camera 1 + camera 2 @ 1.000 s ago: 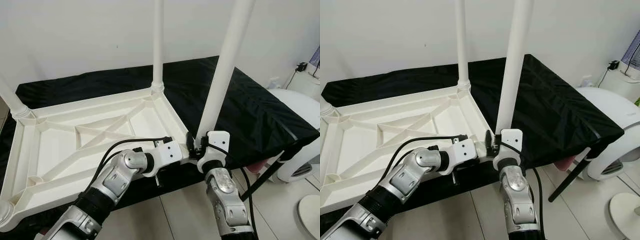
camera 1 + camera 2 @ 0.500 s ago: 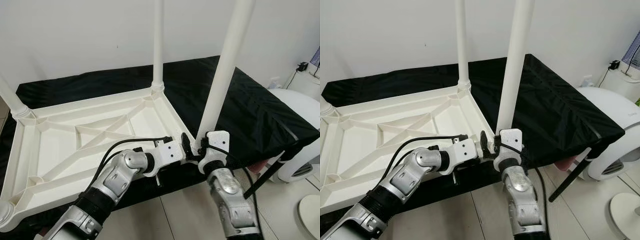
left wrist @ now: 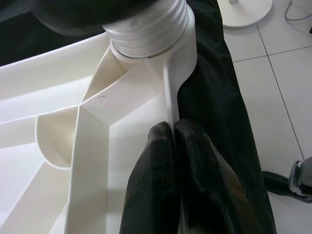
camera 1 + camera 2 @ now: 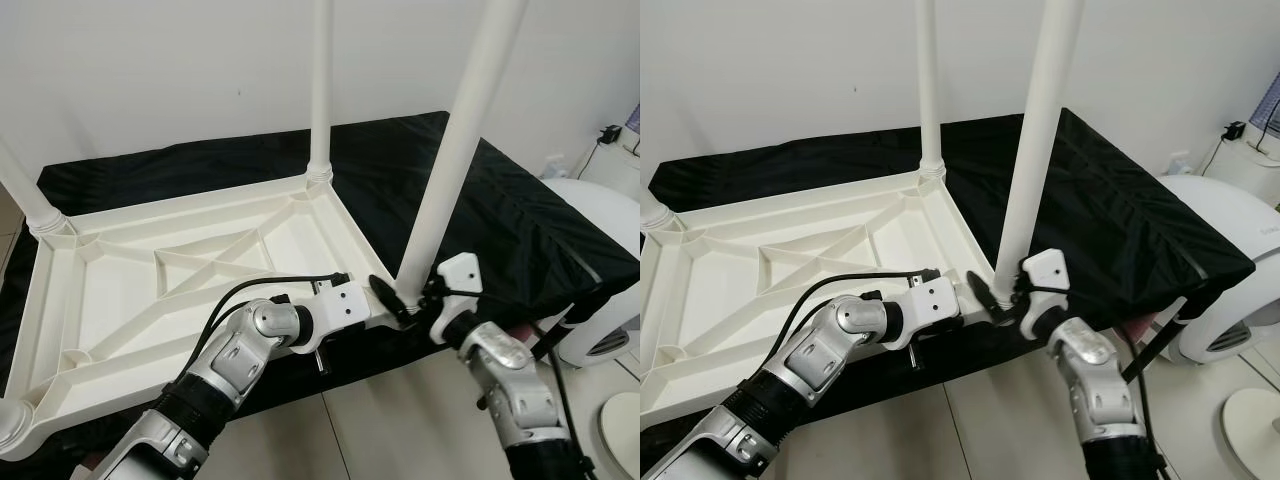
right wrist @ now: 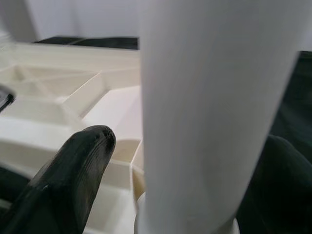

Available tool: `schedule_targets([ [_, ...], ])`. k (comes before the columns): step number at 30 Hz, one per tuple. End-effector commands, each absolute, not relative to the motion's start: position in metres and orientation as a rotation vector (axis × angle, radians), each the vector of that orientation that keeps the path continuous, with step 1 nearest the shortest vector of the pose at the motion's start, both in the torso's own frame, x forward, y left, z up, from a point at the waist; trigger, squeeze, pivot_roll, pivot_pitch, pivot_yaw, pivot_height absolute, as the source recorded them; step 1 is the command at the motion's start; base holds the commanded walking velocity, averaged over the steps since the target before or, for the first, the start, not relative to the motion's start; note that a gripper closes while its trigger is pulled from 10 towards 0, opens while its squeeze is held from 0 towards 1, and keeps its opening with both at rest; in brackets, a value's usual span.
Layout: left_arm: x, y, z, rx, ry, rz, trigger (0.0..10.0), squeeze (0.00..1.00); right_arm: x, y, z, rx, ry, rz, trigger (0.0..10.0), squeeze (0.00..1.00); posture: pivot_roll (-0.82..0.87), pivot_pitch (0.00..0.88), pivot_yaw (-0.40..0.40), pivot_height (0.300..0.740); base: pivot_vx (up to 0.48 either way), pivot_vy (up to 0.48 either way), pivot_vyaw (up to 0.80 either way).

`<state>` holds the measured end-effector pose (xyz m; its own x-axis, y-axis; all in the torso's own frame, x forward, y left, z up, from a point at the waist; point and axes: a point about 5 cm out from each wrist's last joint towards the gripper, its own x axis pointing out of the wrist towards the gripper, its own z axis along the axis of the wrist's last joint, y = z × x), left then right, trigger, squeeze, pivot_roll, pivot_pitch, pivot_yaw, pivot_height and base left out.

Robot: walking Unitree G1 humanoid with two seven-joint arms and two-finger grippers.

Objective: Building children table

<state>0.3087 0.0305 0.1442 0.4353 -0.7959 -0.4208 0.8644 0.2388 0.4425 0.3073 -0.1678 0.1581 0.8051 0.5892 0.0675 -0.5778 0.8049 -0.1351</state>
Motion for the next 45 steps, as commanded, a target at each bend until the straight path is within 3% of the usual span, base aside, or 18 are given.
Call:
schedule_targets([
  [1,0.307,0.030,0.130,0.703,0.189,-1.151,10.0,0.00,0.311,-0.169,0.155,-0.124,-0.087,0.700,10.0,0.00,-0.10,0.069,0.037,0.740,0.000,0.000,0.00],
  [18,0.307,0.030,0.131,0.705,0.185,-1.154,10.0,0.00,0.335,-0.179,0.168,-0.235,-0.059,0.902,10.0,0.00,-0.10,0.069,0.042,0.740,0.000,0.000,0.00],
  [19,0.307,0.030,0.131,0.705,0.185,-1.154,10.0,0.00,0.336,-0.179,0.169,-0.236,-0.060,0.910,8.4,0.00,-0.10,0.069,0.042,0.740,0.000,0.000,0.00],
  [20,0.307,0.030,0.131,0.705,0.185,-1.154,10.0,0.00,0.336,-0.179,0.169,-0.236,-0.060,0.910,8.4,0.00,-0.10,0.069,0.042,0.740,0.000,0.000,0.00],
  [21,0.307,0.029,0.132,0.705,0.185,-1.155,10.0,0.00,0.336,-0.179,0.169,-0.239,-0.060,0.919,4.0,0.00,-0.10,0.069,0.041,0.740,0.000,0.000,0.00],
  [22,0.307,0.029,0.132,0.705,0.185,-1.155,10.0,0.00,0.336,-0.179,0.169,-0.239,-0.060,0.919,4.0,0.00,-0.10,0.069,0.041,0.740,0.000,0.000,0.00],
  [23,0.307,0.029,0.131,0.705,0.185,-1.154,10.0,0.00,0.336,-0.180,0.170,-0.240,-0.059,0.936,2.3,0.00,-0.10,0.069,0.040,0.740,0.000,0.000,0.00],
  [24,0.307,0.029,0.131,0.705,0.185,-1.154,10.0,0.00,0.336,-0.180,0.170,-0.240,-0.059,0.936,2.3,0.00,-0.10,0.069,0.040,0.740,0.000,0.000,0.00],
  [25,0.307,0.029,0.131,0.704,0.186,-1.154,10.0,0.00,0.336,-0.180,0.169,-0.237,-0.057,0.947,0.0,0.00,-0.10,0.069,0.040,0.740,0.000,0.000,0.00],
  [35,0.306,0.029,0.131,0.705,0.185,-1.156,10.0,0.00,0.329,-0.182,0.155,-0.220,-0.035,0.972,0.0,0.00,-0.10,0.061,0.038,0.740,0.000,0.000,0.00],
  [36,0.306,0.029,0.130,0.705,0.185,-1.156,10.0,0.00,0.328,-0.182,0.153,-0.211,-0.033,0.963,1.6,0.00,-0.10,0.060,0.037,0.740,0.000,0.000,0.00],
  [37,0.306,0.029,0.130,0.705,0.185,-1.157,10.0,0.00,0.327,-0.182,0.152,-0.204,-0.032,0.958,1.6,0.00,-0.10,0.060,0.037,0.740,0.000,0.000,0.00],
  [38,0.306,0.029,0.130,0.705,0.185,-1.157,10.0,0.00,0.326,-0.181,0.151,-0.191,-0.035,0.941,10.0,0.00,-0.10,0.059,0.034,0.740,0.000,0.000,0.00],
  [45,0.304,0.030,0.129,0.706,0.187,-1.156,10.0,0.00,0.322,-0.173,0.150,-0.086,-0.079,0.785,10.0,0.00,-0.09,0.056,0.028,0.740,0.000,0.000,0.00],
])
